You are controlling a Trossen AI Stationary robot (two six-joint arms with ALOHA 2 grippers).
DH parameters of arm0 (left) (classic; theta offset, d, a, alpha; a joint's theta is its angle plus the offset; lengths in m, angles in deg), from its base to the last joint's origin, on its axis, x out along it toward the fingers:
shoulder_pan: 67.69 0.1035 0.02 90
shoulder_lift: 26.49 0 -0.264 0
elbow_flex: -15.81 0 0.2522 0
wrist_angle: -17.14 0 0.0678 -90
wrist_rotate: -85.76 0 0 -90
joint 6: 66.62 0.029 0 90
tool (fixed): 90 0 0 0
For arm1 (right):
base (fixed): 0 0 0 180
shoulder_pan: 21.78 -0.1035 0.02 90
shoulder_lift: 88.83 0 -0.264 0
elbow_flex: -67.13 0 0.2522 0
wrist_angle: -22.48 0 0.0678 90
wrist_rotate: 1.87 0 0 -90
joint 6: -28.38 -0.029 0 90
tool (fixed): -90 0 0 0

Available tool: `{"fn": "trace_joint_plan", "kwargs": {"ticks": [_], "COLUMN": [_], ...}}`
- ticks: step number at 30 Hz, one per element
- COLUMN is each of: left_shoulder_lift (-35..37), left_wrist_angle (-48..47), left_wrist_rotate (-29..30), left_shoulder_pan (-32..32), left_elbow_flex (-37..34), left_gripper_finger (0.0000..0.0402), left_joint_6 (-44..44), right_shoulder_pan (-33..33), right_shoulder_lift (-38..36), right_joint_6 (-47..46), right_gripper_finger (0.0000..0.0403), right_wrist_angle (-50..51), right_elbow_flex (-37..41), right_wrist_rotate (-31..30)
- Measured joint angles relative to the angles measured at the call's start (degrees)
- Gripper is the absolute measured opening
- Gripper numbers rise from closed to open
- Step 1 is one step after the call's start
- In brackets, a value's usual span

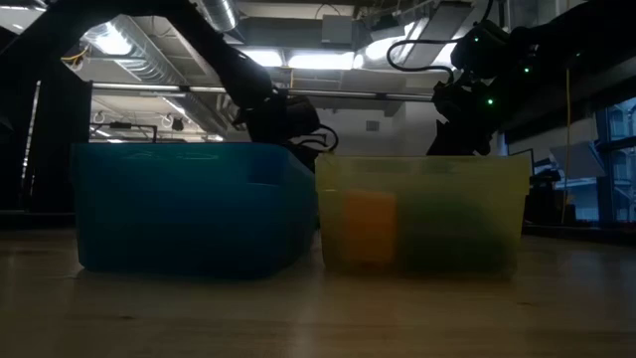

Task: Sort blocks by size
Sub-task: Put the blue arch block into the transparent bin

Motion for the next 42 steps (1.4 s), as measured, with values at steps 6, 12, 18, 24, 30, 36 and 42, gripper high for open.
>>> {"fn": "trace_joint_plan", "kwargs": {"ticks": [6, 12, 18, 24, 30, 36, 42], "left_shoulder_lift": [-0.04, 1.29, 2.05, 1.75, 1.66, 1.64, 1.64], "left_wrist_angle": [-0.86, -1.77, -0.75, 3.42, 8.33, 9.33, 9.46], "left_wrist_rotate": [0.00, -0.41, -6.77, -13.44, -8.93, -7.11, -7.25], "left_shoulder_pan": [0.00, 0.00, -1.44, -6.99, -11.53, -13.73, -14.86], "left_elbow_flex": [3.40, 8.61, 12.64, 12.30, 10.40, 10.40, 10.40], "left_gripper_finger": [0.0026, 0.0020, 0.0024, 0.0022, 0.0037, 0.0040, 0.0057], "left_joint_6": [0.00, 1.56, 0.88, 1.54, 2.97, 11.28, 9.94], "right_shoulder_pan": [0.00, -0.02, -0.02, 0.02, 0.13, 0.11, 0.00], "right_shoulder_lift": [0.00, 0.00, 0.00, -4.37, -13.96, -18.61, -18.10], "right_joint_6": [-0.01, -0.01, 1.76, 7.66, 15.91, 19.15, 19.02], "right_gripper_finger": [0.0225, 0.0225, 0.0225, 0.0225, 0.0225, 0.0225, 0.0225], "right_wrist_angle": [0.02, 0.02, 0.11, 0.17, 0.58, 4.14, 4.08], "right_elbow_flex": [0.00, 0.00, 0.00, -0.47, -0.90, -0.83, -0.83], "right_wrist_rotate": [0.00, 0.02, -0.09, 0.34, 1.11, 9.66, 15.47]}}
